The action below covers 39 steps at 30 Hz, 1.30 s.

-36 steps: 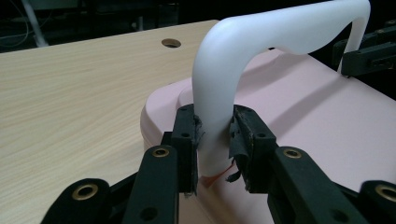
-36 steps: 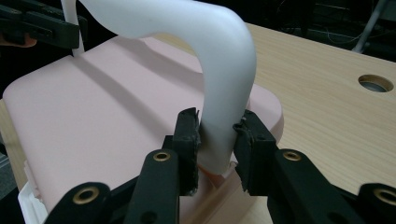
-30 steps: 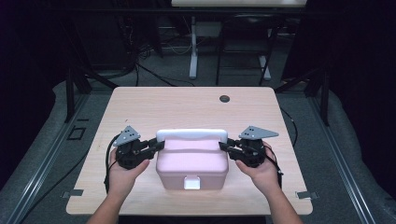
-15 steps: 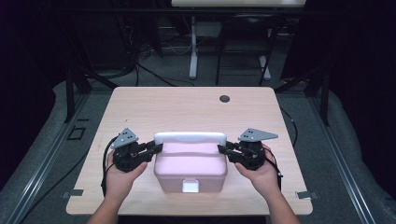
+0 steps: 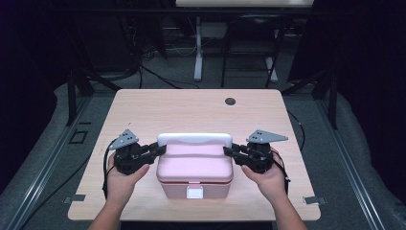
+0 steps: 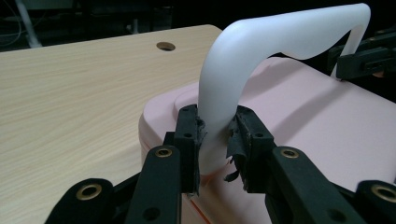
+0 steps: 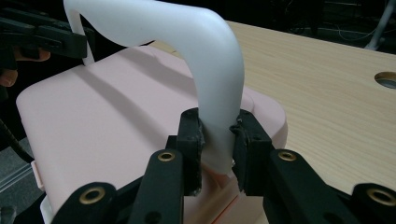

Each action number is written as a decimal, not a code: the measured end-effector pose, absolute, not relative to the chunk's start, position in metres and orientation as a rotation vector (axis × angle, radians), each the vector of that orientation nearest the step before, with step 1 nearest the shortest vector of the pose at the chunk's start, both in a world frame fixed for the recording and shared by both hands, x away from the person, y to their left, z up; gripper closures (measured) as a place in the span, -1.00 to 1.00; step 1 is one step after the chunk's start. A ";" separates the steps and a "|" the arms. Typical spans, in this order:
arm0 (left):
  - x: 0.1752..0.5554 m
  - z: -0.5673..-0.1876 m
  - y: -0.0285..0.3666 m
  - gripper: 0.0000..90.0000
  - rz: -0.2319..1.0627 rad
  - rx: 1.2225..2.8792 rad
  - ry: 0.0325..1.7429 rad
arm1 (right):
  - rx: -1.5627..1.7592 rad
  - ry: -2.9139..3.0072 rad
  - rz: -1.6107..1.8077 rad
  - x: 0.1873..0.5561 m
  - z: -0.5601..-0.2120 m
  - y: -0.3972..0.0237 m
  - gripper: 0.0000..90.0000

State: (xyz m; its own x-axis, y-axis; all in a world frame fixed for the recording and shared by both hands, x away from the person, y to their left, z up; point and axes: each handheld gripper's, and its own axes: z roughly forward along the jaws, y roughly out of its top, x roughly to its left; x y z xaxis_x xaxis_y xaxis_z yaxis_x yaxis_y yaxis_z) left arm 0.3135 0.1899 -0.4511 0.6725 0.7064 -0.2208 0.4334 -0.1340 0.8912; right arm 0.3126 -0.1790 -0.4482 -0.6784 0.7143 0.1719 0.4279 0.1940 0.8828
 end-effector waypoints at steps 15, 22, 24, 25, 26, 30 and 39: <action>0.298 -0.441 0.208 0.66 0.299 1.750 0.906 | 1.096 2.194 1.498 0.315 -0.446 -0.179 0.65; 0.293 -0.443 0.216 0.81 0.328 1.780 0.918 | 1.101 2.191 1.512 0.319 -0.443 -0.179 0.65; 0.292 -0.445 0.217 0.89 0.326 1.788 0.923 | 1.101 2.192 1.515 0.320 -0.442 -0.180 0.65; 0.291 -0.446 0.217 0.94 0.321 1.796 0.923 | 1.106 2.190 1.518 0.320 -0.442 -0.180 0.65; 0.291 -0.446 0.217 0.97 0.314 1.803 0.923 | 1.105 2.187 1.524 0.321 -0.442 -0.180 0.65; 0.290 -0.450 0.218 0.99 0.311 1.822 0.925 | 1.111 2.183 1.531 0.322 -0.440 -0.181 0.65; 0.288 -0.454 0.216 1.00 0.277 1.875 0.921 | 1.135 2.176 1.549 0.325 -0.436 -0.181 0.65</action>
